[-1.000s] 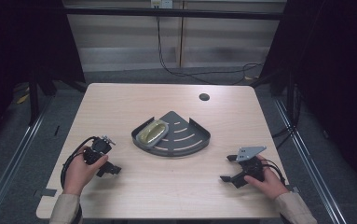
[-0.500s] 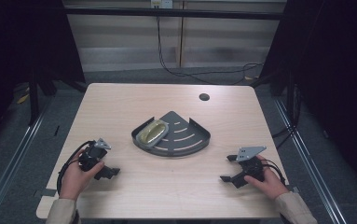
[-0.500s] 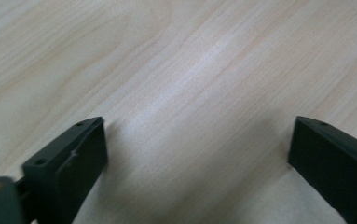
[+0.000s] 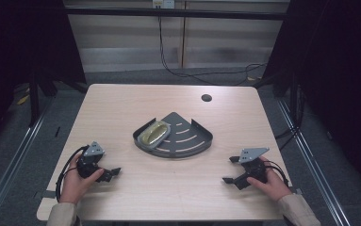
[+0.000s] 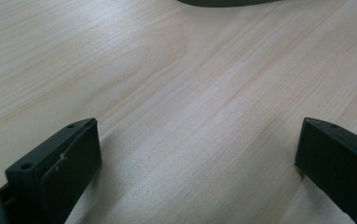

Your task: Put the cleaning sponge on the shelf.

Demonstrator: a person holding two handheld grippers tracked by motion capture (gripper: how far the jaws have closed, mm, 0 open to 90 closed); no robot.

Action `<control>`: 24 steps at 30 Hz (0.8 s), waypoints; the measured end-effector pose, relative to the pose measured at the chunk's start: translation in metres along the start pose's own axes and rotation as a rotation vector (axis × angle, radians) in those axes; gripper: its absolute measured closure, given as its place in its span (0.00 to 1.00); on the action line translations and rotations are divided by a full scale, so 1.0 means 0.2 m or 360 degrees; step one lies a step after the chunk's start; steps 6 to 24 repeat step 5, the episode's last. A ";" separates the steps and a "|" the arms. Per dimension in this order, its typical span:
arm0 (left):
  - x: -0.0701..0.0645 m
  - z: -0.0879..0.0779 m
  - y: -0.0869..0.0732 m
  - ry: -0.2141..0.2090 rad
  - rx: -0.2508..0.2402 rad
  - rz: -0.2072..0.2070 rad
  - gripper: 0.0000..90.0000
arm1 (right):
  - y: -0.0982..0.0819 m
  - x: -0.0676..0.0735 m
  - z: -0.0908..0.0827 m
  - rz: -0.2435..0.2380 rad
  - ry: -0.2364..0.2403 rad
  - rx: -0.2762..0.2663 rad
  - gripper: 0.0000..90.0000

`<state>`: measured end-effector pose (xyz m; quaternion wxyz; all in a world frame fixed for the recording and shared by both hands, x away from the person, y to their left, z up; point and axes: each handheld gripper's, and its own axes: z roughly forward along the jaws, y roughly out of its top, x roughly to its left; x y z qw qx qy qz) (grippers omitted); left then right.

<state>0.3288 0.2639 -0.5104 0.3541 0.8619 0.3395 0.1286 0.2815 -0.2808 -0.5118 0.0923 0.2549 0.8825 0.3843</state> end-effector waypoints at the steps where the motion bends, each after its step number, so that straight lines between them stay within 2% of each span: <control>1: 0.00 0.00 0.00 0.0000 0.0000 0.0000 0.00 | 0.00 0.00 0.00 0.0000 0.0000 0.0000 0.13; 24: 0.00 0.00 0.00 0.0001 0.0001 0.0003 0.00 | 0.00 0.00 0.00 0.0003 0.0000 -0.0001 0.13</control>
